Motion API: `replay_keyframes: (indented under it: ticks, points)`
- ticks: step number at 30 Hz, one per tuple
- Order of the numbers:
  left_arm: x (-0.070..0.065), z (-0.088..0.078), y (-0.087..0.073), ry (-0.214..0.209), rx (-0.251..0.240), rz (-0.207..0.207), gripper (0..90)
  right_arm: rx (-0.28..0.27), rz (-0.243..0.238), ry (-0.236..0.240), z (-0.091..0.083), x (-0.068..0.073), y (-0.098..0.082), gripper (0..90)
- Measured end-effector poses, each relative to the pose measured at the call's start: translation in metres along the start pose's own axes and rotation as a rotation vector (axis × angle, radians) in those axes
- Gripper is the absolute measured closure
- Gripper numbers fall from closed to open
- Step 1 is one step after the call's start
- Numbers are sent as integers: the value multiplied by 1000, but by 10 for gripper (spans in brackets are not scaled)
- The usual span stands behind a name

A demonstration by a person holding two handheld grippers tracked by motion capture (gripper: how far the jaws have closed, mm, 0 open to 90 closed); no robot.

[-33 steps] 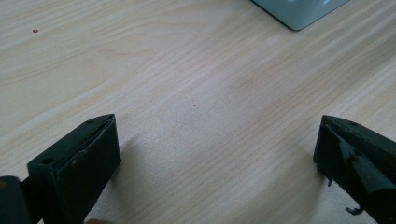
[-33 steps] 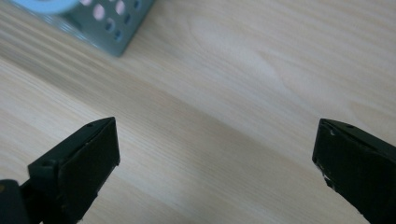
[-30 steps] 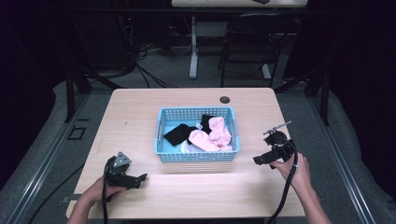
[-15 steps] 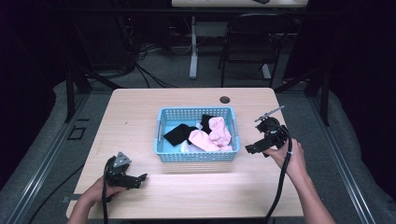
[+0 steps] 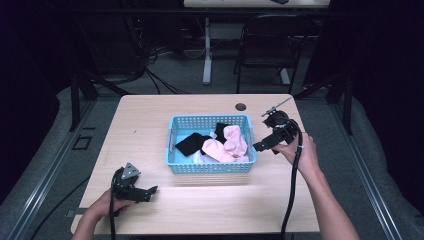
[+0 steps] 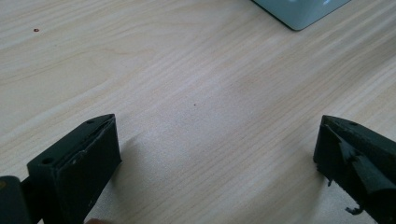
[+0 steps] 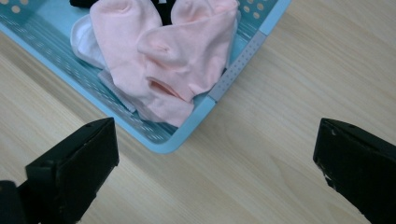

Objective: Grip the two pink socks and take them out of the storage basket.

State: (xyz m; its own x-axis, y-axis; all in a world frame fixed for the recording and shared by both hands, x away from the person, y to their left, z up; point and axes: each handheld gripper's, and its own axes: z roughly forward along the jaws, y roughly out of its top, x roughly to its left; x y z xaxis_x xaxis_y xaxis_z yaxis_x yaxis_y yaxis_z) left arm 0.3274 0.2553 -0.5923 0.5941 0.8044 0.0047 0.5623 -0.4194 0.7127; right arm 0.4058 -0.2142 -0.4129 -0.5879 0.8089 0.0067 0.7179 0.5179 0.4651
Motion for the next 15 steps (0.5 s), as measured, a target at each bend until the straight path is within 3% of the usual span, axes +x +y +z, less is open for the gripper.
replay_keyframes:
  ticks: [15]
  points:
    - [0,0,0,1,-1,-4,3,53,-67,63,26,16,49,0]
